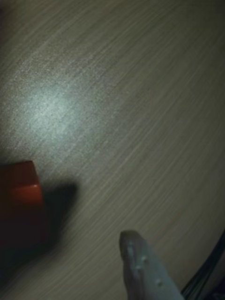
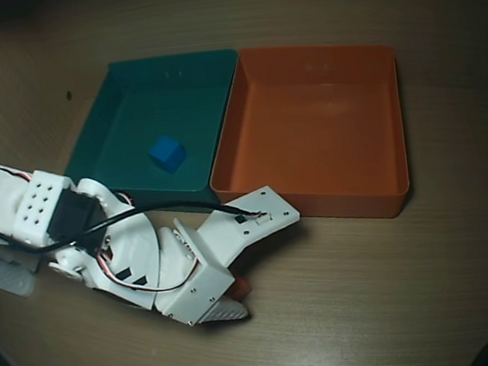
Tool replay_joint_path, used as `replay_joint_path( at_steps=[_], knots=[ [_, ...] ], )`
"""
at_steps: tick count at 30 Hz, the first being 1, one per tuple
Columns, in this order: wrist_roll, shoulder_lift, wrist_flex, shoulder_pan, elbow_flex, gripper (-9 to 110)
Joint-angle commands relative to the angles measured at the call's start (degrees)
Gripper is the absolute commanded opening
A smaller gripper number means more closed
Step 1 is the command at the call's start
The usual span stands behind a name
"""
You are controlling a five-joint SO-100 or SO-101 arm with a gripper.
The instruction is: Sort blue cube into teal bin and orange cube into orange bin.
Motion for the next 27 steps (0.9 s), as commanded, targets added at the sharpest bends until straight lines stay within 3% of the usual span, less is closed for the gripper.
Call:
replay_joint_path(
  at_steps=[1,15,27],
  knots=[
    [0.35,0.18,-0.62,0.18,-0.62,48],
    [0.62,-5.36,-0.44,-0.62,-0.79,48],
    [9.23,-5.19,-0.70,-2.90,-1.49,48]
  ],
)
